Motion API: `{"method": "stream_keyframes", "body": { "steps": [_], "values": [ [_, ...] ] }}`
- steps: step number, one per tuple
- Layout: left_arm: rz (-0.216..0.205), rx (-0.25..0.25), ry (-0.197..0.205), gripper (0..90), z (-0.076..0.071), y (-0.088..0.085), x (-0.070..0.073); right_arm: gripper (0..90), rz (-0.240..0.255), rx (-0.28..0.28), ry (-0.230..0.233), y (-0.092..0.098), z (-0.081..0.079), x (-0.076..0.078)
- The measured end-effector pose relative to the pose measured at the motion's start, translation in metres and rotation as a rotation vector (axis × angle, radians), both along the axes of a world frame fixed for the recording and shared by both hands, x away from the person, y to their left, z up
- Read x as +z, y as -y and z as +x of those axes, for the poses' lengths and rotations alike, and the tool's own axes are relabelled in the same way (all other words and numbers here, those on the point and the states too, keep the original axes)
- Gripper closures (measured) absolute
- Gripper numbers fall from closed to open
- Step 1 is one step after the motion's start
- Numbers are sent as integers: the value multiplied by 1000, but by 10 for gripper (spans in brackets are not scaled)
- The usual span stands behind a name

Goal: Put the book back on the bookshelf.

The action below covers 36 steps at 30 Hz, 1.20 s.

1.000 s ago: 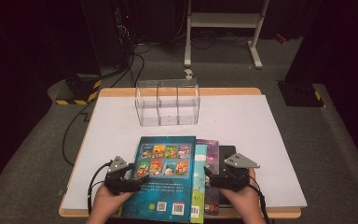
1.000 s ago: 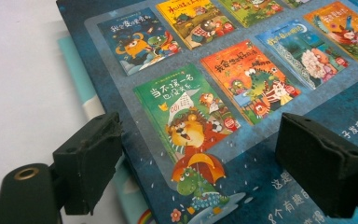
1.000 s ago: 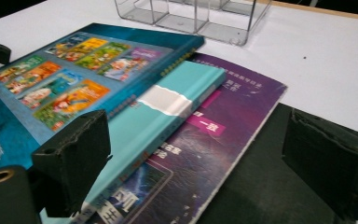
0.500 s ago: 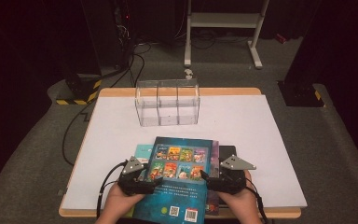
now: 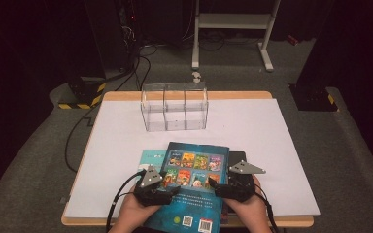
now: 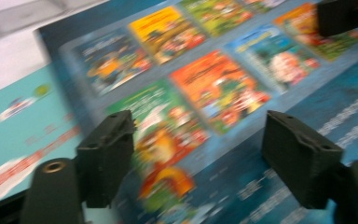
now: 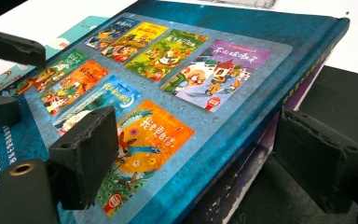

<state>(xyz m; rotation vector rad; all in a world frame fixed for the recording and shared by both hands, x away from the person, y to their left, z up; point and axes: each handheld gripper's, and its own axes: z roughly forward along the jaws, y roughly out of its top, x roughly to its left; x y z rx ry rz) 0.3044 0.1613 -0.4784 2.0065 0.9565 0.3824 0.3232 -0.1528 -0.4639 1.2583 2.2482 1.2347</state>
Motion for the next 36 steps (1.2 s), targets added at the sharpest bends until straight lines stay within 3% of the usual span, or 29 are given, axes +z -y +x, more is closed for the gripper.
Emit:
{"method": "stream_keyframes", "body": {
  "steps": [1, 2, 3, 4, 5, 6, 7, 8, 12, 17, 23, 25, 28, 30, 33, 36],
  "values": [
    [0, 0, 0, 197, 0, 0, 0, 138, 0, 0, 0, 0, 0, 0],
    [-44, 43, -64, 173, 4, -15, -5, 136, 1, -2, 0, 0, 0, 0],
    [-75, 47, -102, 143, 6, -21, -8, 134, 2, -2, -1, 0, 0, 0],
    [-75, 47, -102, 142, 6, -21, -8, 134, 2, -2, -1, 0, 0, 0],
    [-109, 42, -133, 142, 7, -25, -11, 134, 4, 0, -5, 1, 0, 0],
    [-111, 33, -120, 150, 6, -26, -12, 134, 7, 0, -8, 1, -1, 0],
    [-122, -16, -121, 288, 2, -23, -8, 143, 10, 9, -16, 1, 0, 0],
    [-122, -16, -121, 312, 2, -23, -8, 143, 10, 9, -16, 1, 0, 0],
    [-65, -10, -80, 296, 1, -14, -5, 178, 18, 22, -42, 1, 3, 1],
    [-72, -1, -64, 293, 7, -6, -5, 197, 19, -9, -55, 1, 10, 3],
    [-25, -21, -43, 288, 28, 14, 3, 202, 18, -63, -43, 12, 42, 6],
    [-16, -23, -37, 308, 30, 16, 4, 170, 7, -67, -40, 13, 46, 6],
    [-48, -4, -6, 296, 26, 14, -1, 148, -16, -45, -20, 12, 35, 7],
    [-64, 11, 10, 275, 23, 13, -4, 143, -6, -26, -21, 11, 27, 5],
    [-68, 22, -29, 238, 23, 12, -3, 136, 19, -2, -40, 11, 19, 2],
    [-45, 39, 2, 186, 20, 12, -3, 153, 27, -5, -42, 10, 13, 1]
  ]
}}
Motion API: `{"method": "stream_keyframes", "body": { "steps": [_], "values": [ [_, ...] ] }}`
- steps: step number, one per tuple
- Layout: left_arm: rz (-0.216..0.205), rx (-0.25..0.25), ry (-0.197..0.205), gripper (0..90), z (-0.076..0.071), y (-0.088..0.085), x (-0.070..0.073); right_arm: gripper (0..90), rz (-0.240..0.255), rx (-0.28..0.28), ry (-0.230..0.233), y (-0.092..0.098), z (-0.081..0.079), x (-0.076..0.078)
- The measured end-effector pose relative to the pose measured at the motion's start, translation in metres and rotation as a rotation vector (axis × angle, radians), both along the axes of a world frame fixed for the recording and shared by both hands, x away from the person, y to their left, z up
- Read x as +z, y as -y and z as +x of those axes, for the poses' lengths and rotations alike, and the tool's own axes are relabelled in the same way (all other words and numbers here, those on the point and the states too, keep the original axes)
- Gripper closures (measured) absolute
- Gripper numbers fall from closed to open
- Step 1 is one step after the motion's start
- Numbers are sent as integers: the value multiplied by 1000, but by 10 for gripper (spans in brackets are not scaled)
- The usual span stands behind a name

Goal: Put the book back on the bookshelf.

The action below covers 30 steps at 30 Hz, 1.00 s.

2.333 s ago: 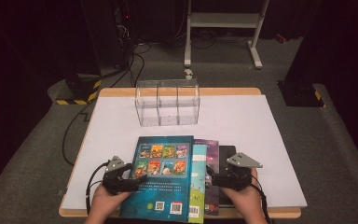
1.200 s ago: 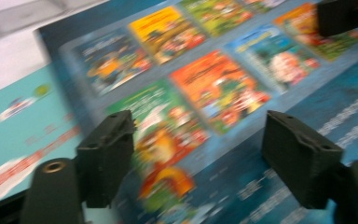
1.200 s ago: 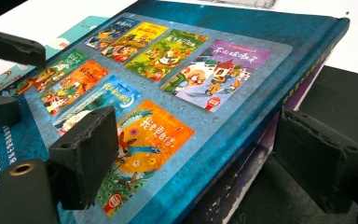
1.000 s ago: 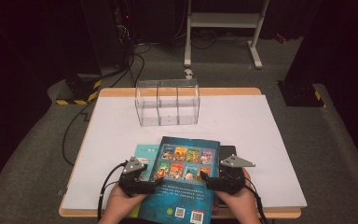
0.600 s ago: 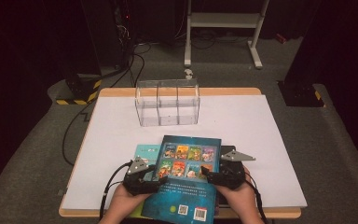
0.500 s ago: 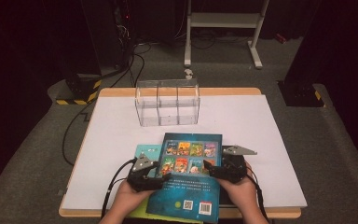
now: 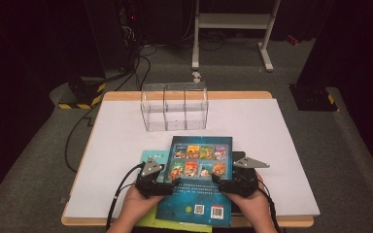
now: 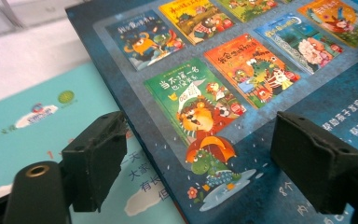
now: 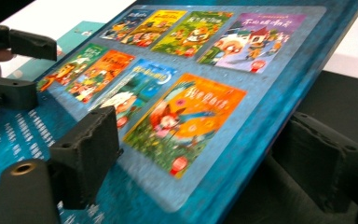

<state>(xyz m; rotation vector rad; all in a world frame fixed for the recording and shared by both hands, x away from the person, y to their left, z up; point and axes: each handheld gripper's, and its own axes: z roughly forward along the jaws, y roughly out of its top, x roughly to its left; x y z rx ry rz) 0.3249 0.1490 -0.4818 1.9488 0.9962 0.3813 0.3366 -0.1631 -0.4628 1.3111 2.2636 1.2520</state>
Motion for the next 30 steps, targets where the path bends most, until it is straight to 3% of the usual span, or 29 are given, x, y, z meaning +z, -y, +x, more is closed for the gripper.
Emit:
{"method": "stream_keyframes", "body": {
  "steps": [2, 5, 8, 18, 20, 25, 30],
  "values": [
    [-2, 9, 4, 186, -1, 0, 0, 176, 19, 0, -7, 1, -1, -1],
    [-54, 23, -49, 186, 2, -6, -3, 187, 56, 13, -33, 4, 1, -3],
    [-108, 8, -85, 237, 5, -13, -6, 187, 57, 13, -37, 5, 2, -3],
    [-109, -20, -72, 325, 3, -13, -6, 267, 60, 16, -53, 5, 2, -1],
    [-108, -9, -72, 315, 3, -12, -7, 306, 56, 22, -67, 6, 3, 2],
    [-110, -3, -81, 287, 4, -13, -7, 368, 51, 28, -51, 8, 0, 4],
    [-109, 7, -85, 234, 5, -14, -7, 394, 23, 28, -9, 8, -4, 8]
  ]
}}
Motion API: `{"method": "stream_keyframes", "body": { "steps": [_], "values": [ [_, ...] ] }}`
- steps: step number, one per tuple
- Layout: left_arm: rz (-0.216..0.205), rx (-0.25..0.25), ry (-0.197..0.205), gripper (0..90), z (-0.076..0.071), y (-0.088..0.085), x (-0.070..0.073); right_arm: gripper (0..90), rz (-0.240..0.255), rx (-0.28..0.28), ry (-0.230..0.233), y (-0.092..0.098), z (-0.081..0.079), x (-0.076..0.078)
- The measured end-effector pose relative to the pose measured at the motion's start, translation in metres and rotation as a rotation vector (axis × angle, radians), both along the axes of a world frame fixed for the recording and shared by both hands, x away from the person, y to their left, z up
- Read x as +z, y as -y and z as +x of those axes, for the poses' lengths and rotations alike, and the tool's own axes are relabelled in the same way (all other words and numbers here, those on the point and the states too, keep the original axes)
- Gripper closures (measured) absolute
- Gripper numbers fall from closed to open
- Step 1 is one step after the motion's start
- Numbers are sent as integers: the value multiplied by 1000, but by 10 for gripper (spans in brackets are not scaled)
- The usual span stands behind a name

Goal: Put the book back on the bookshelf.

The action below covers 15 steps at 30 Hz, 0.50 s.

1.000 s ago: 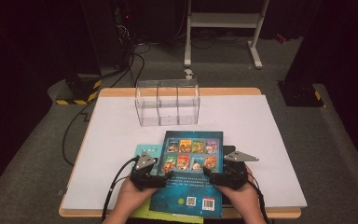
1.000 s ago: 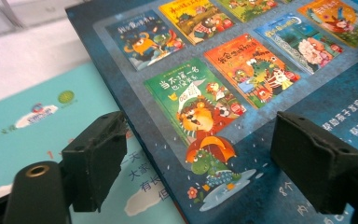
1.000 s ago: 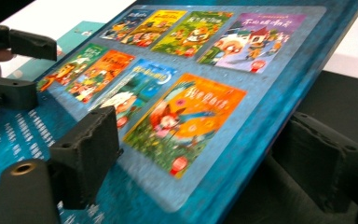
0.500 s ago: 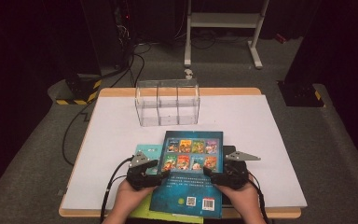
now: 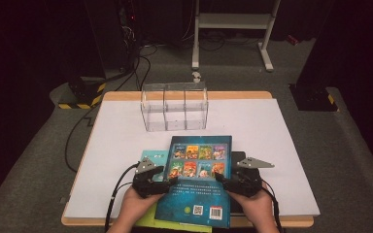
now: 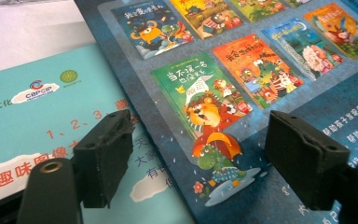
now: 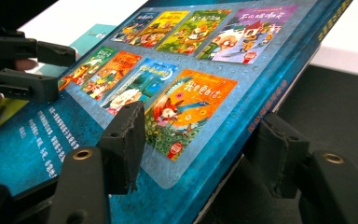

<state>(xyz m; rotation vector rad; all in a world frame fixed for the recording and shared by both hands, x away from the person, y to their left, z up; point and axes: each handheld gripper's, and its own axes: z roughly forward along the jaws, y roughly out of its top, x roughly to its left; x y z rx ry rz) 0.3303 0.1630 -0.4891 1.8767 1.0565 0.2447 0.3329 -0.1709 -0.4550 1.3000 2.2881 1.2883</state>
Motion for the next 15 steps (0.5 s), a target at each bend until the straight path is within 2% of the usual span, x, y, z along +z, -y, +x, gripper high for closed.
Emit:
{"method": "stream_keyframes", "body": {
  "steps": [3, 8, 15],
  "values": [
    [-22, 3, -15, 207, 2, -2, 0, 394, -30, 4, 38, -3, -4, 5],
    [-60, 5, -42, 147, 4, -6, -1, 395, -47, 16, 99, -5, -10, 12],
    [-99, 2, -75, 125, 8, -8, 0, 396, -45, 22, 136, -5, -15, 15]
  ]
}}
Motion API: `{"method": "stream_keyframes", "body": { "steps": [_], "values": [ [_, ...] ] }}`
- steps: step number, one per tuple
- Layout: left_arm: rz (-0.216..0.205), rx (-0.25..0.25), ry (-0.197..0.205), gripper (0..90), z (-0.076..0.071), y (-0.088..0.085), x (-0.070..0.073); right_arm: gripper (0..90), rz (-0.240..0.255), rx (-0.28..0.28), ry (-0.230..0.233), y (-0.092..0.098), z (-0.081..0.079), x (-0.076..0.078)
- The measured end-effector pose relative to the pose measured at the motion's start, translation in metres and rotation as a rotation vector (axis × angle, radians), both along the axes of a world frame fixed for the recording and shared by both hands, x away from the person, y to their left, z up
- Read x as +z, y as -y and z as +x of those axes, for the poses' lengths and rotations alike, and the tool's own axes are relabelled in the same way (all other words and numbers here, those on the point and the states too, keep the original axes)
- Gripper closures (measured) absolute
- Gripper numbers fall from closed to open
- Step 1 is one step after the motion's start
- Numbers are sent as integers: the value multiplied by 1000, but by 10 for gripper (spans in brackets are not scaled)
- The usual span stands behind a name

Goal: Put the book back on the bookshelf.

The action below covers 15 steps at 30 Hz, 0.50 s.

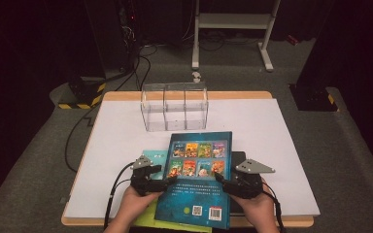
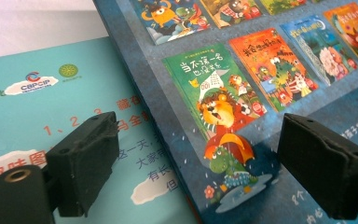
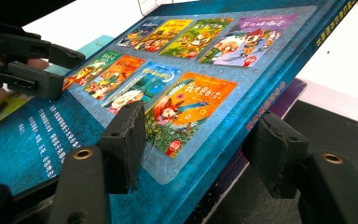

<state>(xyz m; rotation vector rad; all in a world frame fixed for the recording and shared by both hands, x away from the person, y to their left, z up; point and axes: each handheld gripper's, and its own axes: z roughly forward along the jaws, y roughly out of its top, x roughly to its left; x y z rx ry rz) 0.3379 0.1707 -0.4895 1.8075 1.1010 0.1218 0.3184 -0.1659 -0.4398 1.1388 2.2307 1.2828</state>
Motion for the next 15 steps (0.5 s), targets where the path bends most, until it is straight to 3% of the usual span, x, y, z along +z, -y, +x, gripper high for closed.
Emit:
{"method": "stream_keyframes", "body": {
  "steps": [5, 11, 15],
  "values": [
    [-45, -16, -26, 86, 4, -2, 0, 397, -9, 8, 46, -2, -5, 5],
    [-55, -47, -35, 20, 8, 3, 0, 396, -13, 11, 76, -3, -9, 8],
    [-79, -75, -41, 29, 9, 4, 1, 396, -16, 11, 91, -4, -11, 10]
  ]
}}
